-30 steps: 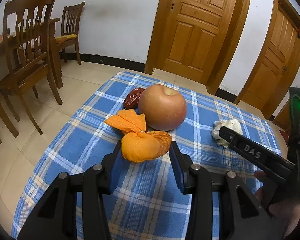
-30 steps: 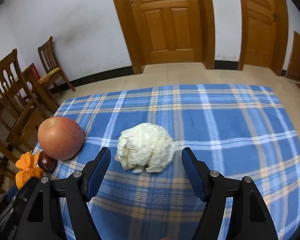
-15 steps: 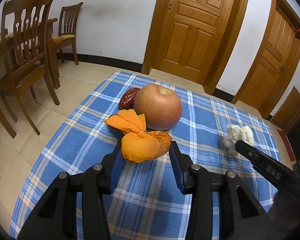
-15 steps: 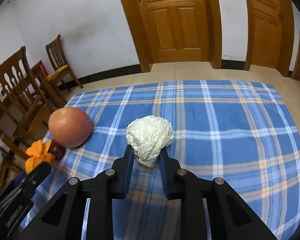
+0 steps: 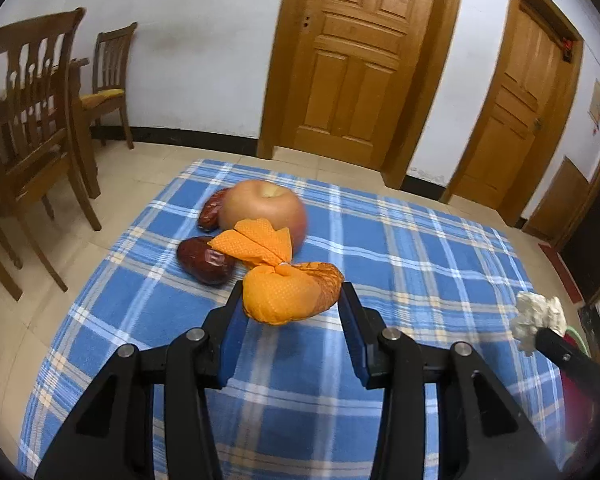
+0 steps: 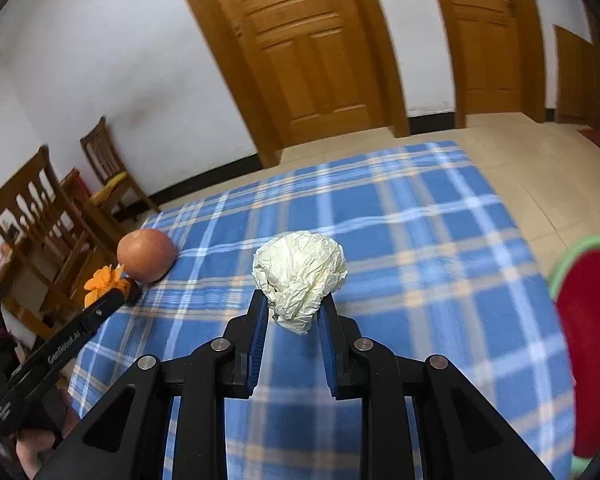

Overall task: Collect trash
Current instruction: 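Carry the orange cloth bundle and crumpled white paper over the red bin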

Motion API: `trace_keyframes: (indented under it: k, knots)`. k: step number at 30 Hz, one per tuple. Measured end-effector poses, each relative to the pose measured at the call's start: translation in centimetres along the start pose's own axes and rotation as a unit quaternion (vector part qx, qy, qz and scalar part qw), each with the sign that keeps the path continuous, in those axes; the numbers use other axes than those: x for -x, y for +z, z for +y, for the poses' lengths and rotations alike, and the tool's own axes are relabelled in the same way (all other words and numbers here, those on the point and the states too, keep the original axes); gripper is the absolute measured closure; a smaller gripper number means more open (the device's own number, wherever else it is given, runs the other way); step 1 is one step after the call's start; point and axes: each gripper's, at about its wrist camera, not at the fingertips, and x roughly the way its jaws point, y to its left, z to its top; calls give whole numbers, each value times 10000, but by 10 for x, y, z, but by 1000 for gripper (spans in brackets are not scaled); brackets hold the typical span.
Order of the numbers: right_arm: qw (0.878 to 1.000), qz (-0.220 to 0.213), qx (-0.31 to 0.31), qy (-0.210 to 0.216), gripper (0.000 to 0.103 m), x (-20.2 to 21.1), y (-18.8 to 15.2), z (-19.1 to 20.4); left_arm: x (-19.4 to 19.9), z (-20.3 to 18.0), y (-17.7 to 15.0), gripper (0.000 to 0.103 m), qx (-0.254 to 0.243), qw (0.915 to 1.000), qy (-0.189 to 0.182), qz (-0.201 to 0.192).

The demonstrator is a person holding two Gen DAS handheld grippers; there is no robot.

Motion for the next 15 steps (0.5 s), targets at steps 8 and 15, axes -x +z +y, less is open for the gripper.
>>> trace_keyframes:
  k: [8,15]
  knots:
    - [9987,-144,-490,-34,78,52,-22,-48,13,-40,-11,58,-347,9987,-353,145]
    - [9947,-336,-972,-43,78,95,-39,-88,31,-92,-26,58,-713,9925,-920,364]
